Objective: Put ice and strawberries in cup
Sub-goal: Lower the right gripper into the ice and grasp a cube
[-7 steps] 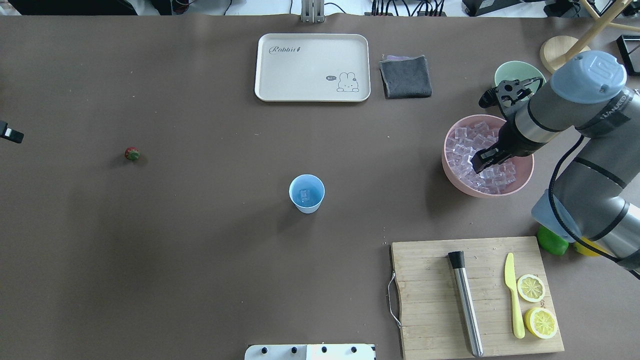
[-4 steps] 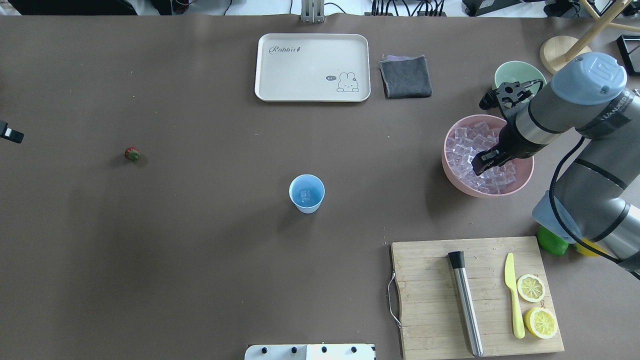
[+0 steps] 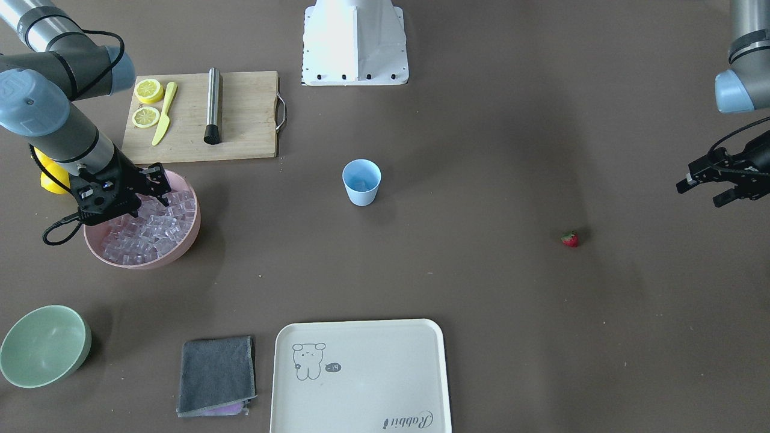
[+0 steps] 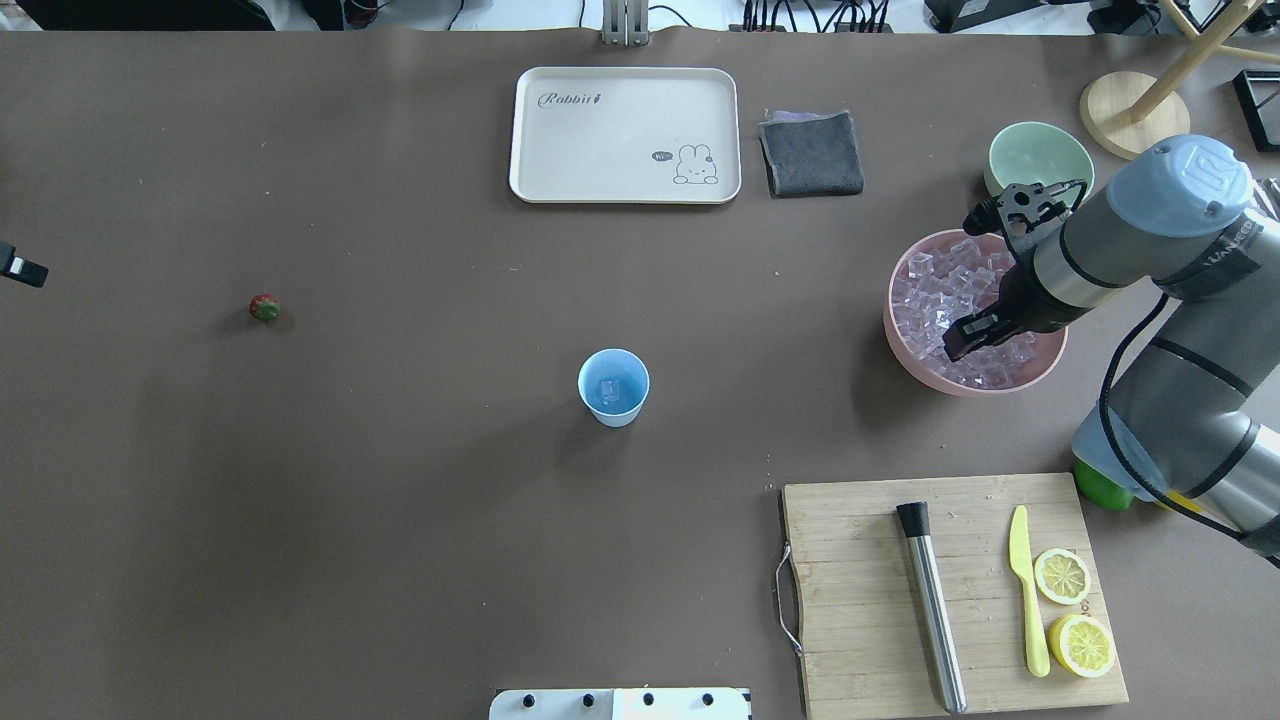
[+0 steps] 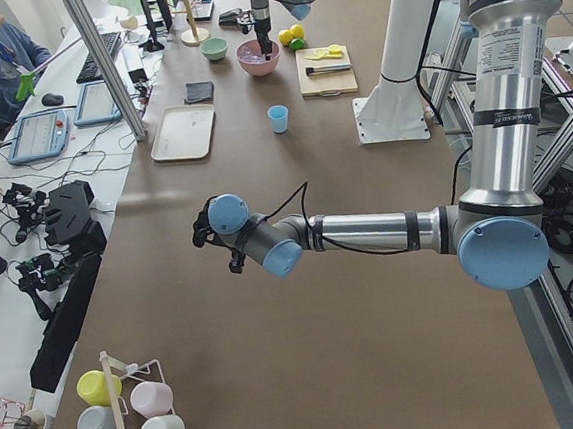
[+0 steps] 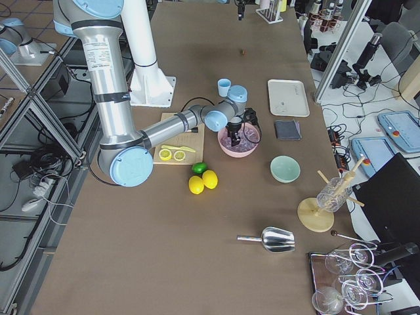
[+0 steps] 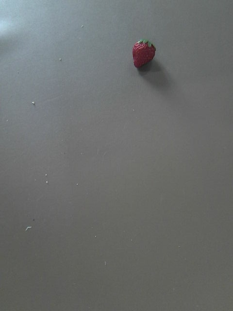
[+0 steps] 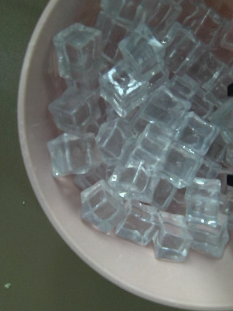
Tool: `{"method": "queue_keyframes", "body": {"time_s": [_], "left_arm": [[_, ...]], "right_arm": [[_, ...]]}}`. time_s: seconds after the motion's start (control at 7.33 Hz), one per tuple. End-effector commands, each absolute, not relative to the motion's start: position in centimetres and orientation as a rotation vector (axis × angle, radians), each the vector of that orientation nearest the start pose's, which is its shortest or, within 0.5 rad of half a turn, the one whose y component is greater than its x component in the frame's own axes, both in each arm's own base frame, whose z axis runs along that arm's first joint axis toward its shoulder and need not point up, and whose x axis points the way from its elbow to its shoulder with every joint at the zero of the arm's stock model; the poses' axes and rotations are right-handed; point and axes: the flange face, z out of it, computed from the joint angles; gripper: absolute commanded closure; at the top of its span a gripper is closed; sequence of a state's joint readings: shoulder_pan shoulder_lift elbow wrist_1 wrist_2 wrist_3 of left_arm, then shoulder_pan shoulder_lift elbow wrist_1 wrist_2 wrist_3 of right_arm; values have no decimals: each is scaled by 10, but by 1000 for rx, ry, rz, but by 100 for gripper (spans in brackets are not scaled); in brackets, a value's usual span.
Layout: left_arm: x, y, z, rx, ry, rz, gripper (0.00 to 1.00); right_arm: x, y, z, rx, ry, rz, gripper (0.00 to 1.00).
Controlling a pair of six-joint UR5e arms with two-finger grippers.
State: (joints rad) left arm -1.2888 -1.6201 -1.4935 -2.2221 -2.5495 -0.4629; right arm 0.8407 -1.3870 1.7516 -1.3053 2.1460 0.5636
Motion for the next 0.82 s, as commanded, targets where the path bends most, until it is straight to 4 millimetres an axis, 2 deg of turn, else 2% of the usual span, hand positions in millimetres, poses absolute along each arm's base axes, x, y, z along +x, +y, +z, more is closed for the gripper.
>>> {"method": "queue_keyframes", "body": {"time_s": [0.0, 0.14, 0.27, 0.41, 0.68], "left_arm": [[98, -520, 585, 189, 1086, 143, 2], [98, -520, 585, 189, 1086, 143, 2], [98, -520, 584, 190, 1086, 144, 2], [98, -520, 584, 191, 1086, 144, 2], [98, -520, 584, 189, 1086, 142, 2]], "right_arm": [[-324, -480, 447, 158, -819, -340, 71], [-324, -479, 446, 160, -820, -341, 89], [-323, -479, 443, 166, -825, -342, 100], [-322, -479, 438, 175, -829, -343, 100], [-315, -476, 410, 204, -861, -350, 100]]}}
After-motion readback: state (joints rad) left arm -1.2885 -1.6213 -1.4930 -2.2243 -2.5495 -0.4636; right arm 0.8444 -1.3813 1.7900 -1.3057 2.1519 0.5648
